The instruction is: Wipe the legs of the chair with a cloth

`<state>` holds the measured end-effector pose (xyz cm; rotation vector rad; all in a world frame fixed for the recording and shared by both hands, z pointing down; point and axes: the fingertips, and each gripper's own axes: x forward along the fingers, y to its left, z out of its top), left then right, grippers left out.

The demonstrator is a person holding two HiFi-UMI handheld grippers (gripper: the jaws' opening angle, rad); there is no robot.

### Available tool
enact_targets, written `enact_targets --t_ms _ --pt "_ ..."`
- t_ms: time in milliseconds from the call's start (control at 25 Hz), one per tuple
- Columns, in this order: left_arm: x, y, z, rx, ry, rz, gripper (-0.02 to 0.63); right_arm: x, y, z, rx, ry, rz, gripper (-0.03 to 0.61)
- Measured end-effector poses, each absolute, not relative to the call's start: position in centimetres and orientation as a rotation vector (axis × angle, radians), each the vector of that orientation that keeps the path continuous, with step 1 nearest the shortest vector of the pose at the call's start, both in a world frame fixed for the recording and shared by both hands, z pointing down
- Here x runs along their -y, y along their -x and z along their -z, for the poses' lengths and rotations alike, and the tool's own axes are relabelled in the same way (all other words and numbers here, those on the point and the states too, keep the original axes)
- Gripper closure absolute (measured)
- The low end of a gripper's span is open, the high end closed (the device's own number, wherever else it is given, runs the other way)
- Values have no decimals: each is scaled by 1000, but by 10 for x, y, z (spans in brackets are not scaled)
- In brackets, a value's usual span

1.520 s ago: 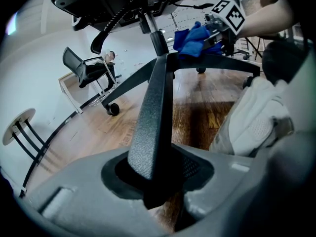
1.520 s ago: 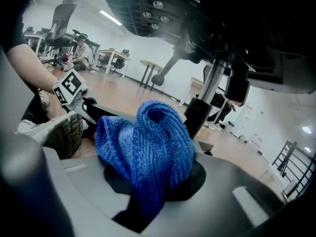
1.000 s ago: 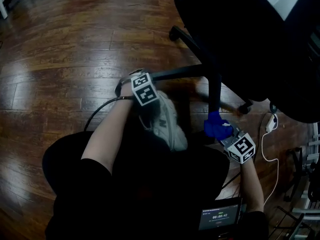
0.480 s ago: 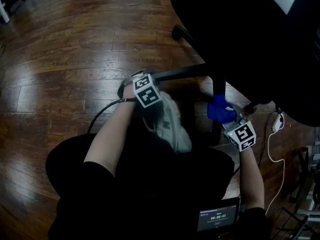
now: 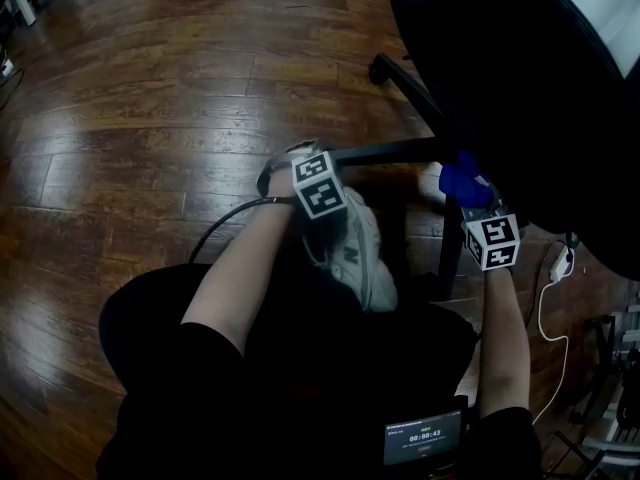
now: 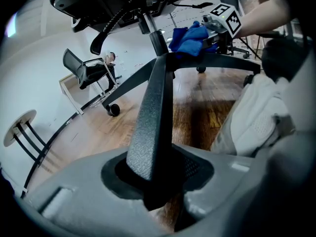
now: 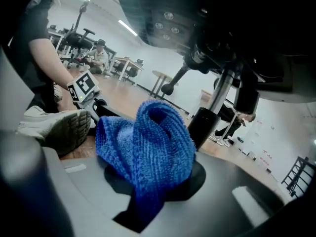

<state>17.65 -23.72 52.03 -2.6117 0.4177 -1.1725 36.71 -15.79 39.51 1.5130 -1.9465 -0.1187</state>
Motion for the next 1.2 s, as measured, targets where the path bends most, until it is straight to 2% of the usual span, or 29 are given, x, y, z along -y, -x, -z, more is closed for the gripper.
enact_targets --t_ms 320,480,720,1000,1200 --pt "237 -174 -522 -418 2606 1182 465 18 -319 -430 2204 -1158 -143 504" --pt "238 -173 -522 -431 2608 1183 465 -20 -302 -441 2214 -1027 -173 503" --pt "238 -174 -522 -431 2607 1183 465 10 -310 -435 2263 -1060 -109 505" --pt "237 -176 -521 -433 2611 1174 465 138 -362 -399 2166 -1412 -46 503" --pt "238 -176 -521 -419 2605 1172 465 158 -370 -392 2068 -1547 2 503"
